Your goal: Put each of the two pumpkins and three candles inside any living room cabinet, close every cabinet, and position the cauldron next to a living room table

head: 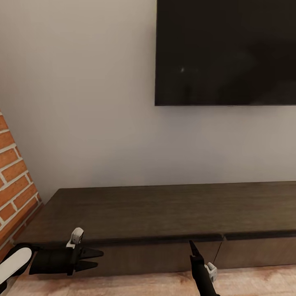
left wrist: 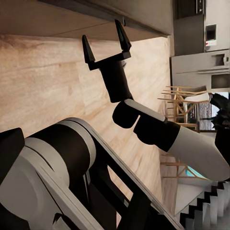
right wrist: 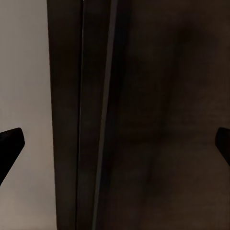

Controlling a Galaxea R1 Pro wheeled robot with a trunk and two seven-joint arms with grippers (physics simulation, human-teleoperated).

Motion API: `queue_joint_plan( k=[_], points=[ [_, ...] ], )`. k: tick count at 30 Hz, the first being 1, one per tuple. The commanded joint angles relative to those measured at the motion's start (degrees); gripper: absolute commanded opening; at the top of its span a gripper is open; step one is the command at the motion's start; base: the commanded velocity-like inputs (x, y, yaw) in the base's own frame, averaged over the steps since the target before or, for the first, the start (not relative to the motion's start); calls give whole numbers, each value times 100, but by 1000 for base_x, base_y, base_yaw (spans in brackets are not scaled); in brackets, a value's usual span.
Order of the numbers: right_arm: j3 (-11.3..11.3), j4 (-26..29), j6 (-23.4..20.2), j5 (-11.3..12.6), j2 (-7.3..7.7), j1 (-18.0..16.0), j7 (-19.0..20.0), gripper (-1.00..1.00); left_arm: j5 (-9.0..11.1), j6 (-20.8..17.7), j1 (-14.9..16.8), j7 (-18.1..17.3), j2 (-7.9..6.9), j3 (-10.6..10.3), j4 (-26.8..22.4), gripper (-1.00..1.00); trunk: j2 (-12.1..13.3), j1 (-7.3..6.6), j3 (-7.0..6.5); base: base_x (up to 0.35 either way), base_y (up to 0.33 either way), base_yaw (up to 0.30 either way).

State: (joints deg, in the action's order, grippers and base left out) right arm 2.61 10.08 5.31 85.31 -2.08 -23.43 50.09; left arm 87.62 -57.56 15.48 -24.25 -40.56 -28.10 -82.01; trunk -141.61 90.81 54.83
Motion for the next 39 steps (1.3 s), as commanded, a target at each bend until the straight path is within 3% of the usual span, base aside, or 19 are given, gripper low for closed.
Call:
queue_joint_plan(
  k=[1,39],
  points=[
    [29,-6,51,12,-1,-7,10,100,-26,-1,7,-44,-5,-12,3,100,-2,-1,6,8,0,0],
    [37,-6,75,-15,-3,-10,-15,100,-26,-1,7,-44,-5,-12,10,100,-2,-1,6,31,0,0]
  ],
)
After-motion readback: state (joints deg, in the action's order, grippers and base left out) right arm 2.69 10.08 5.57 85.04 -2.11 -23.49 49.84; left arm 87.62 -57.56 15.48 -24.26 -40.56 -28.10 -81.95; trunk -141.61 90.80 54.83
